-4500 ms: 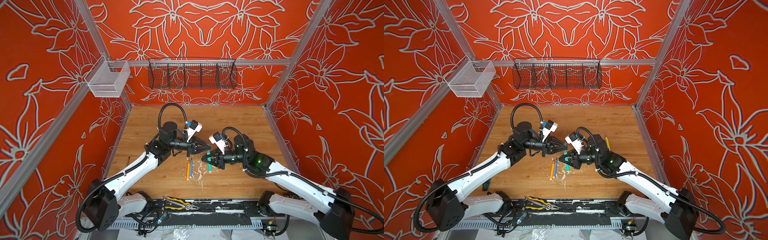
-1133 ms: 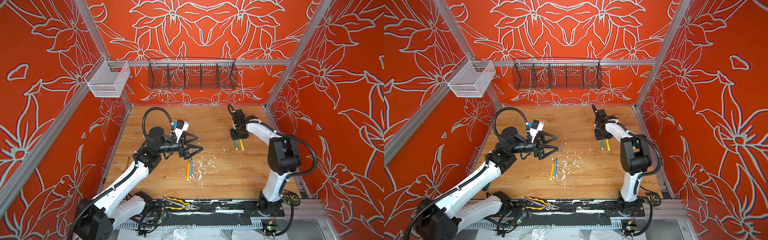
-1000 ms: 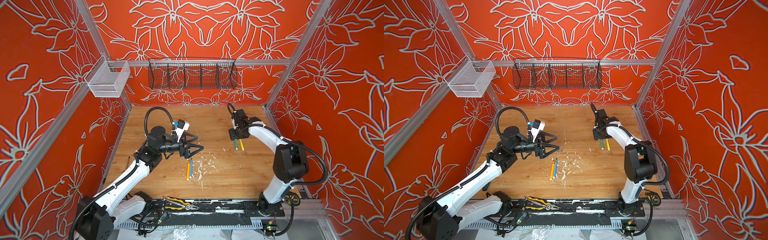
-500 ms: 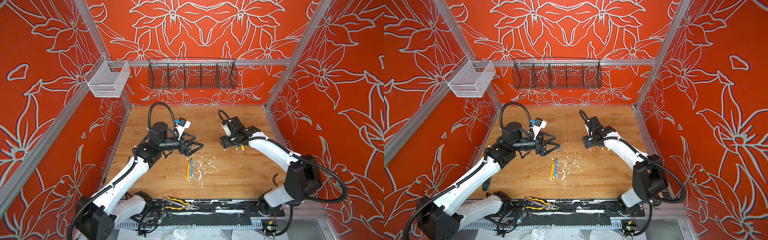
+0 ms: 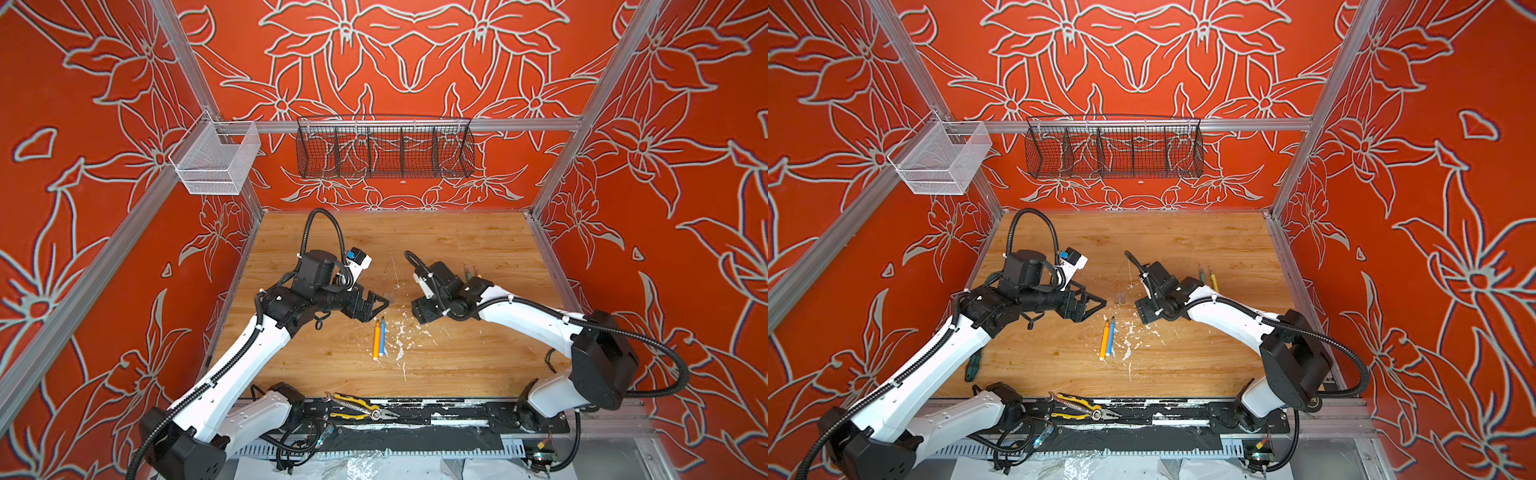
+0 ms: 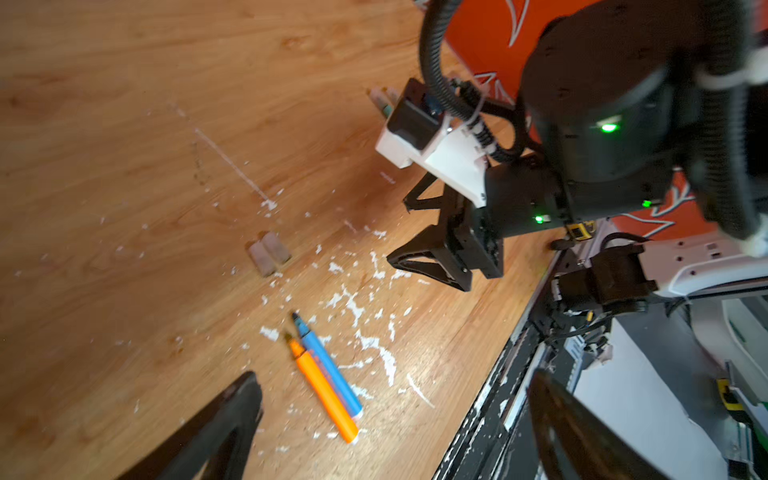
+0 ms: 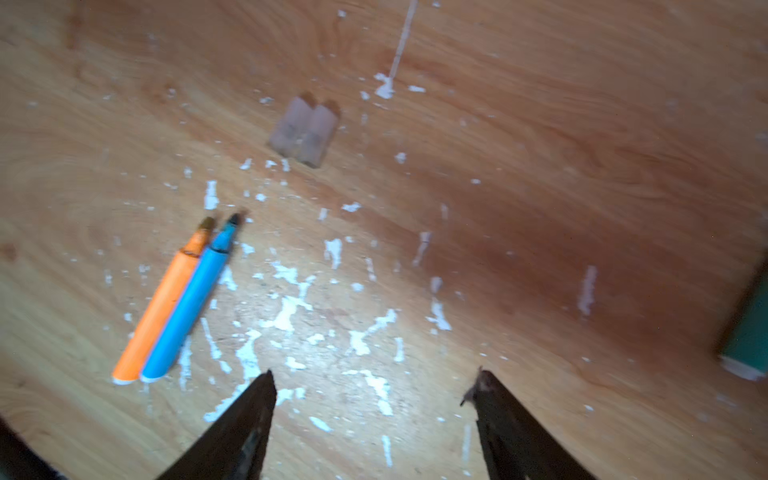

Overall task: Insert the pens into the pen caps
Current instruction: 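Open the right gripper and move it toward the orange and blue markers, then lower the right gripper onto the blue marker and grasp it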

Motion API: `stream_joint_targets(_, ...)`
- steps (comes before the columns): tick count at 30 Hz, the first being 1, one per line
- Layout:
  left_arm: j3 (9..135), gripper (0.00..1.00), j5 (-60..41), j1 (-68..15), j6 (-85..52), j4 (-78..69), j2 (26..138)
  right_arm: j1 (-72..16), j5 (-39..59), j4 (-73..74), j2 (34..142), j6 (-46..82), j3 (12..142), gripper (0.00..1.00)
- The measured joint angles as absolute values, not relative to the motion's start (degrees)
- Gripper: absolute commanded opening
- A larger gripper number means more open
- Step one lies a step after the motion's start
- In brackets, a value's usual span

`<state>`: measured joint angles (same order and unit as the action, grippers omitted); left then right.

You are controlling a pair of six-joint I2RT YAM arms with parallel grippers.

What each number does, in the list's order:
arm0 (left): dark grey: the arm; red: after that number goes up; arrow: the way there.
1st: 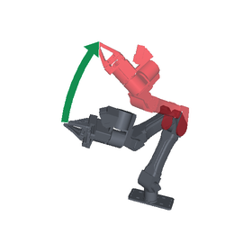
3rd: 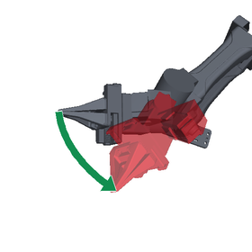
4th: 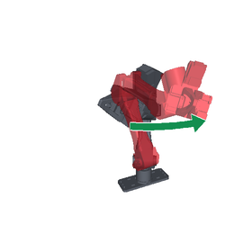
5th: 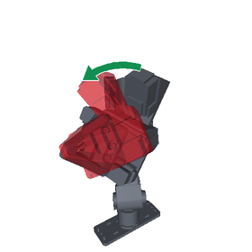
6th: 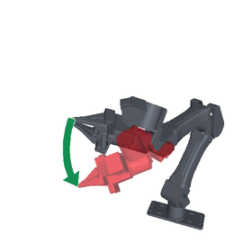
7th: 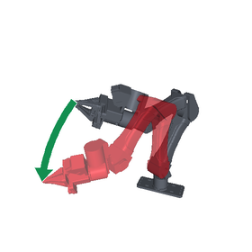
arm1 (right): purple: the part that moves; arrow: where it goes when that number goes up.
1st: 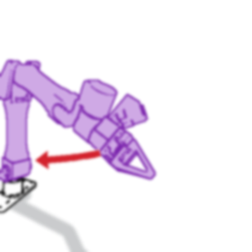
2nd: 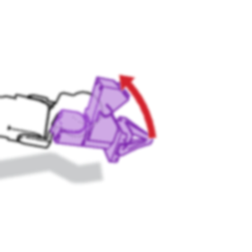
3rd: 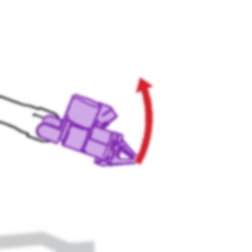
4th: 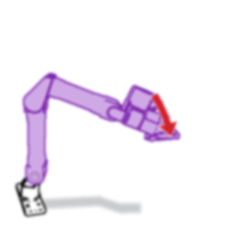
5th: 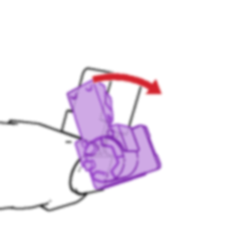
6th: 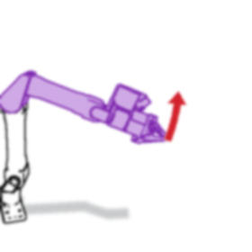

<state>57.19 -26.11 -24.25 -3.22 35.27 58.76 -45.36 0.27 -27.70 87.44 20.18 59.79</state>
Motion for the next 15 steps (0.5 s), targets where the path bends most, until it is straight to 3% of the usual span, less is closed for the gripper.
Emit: stream_joint_targets(15,56.9,0.97,-15.7,-21.9,-2.5,37.4,54.2,-56.8,0.7,-23.3,105.2,31.6,67.7,0.66)
